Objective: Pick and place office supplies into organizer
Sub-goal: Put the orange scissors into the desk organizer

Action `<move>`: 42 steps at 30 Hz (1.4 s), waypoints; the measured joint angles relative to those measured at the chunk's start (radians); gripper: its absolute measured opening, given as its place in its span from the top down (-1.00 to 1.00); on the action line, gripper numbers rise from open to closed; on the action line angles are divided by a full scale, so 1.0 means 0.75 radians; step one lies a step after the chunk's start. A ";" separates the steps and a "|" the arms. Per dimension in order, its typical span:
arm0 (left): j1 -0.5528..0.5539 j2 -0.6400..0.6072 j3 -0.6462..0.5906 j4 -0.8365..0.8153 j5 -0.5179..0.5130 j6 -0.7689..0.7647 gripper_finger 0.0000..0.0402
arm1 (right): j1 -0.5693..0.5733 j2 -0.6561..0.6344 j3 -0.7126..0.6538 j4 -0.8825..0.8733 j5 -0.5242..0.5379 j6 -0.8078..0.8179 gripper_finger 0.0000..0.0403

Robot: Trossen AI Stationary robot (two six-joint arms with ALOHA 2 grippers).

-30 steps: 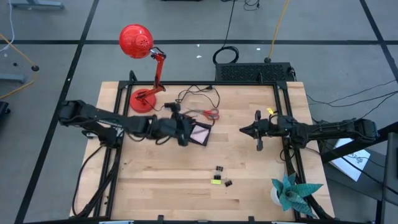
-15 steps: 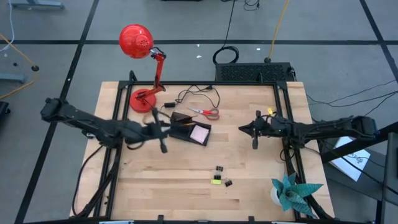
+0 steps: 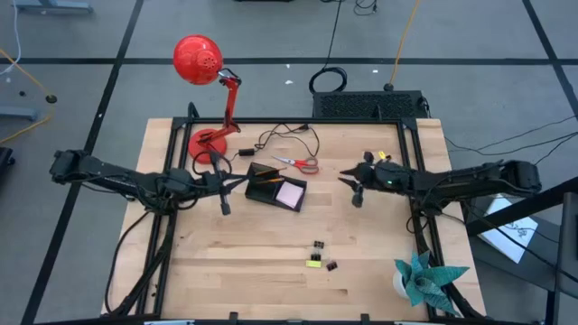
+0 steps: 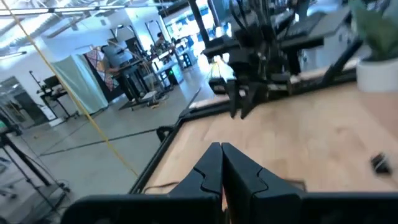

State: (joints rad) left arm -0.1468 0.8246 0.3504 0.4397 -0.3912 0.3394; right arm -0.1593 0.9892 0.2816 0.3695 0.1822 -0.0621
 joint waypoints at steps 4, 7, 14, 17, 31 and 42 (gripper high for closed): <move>0.015 0.007 -0.008 -0.010 0.001 0.031 0.96 | -0.005 0.167 0.144 -0.097 0.080 -0.136 0.42; 0.024 0.007 -0.008 -0.018 0.000 0.033 0.96 | -0.016 0.300 0.214 -0.100 0.080 -0.202 0.34; 0.033 0.007 -0.009 -0.033 0.000 0.033 0.96 | -0.024 0.578 0.282 -0.011 0.092 -0.370 0.25; 0.033 0.008 -0.008 -0.033 0.000 0.023 0.96 | -0.030 0.656 0.323 0.040 0.124 -0.322 0.22; 0.033 0.008 -0.008 -0.111 -0.002 0.033 0.96 | -0.139 0.718 0.451 -0.026 -0.001 -0.001 0.26; 0.033 0.008 -0.007 -0.181 -0.001 -0.006 0.96 | -0.030 0.795 0.454 -0.019 0.177 -0.569 0.25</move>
State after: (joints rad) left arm -0.1219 0.8304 0.3450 0.3039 -0.3920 0.3351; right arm -0.1816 1.5854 0.6218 0.3551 0.3149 -0.4891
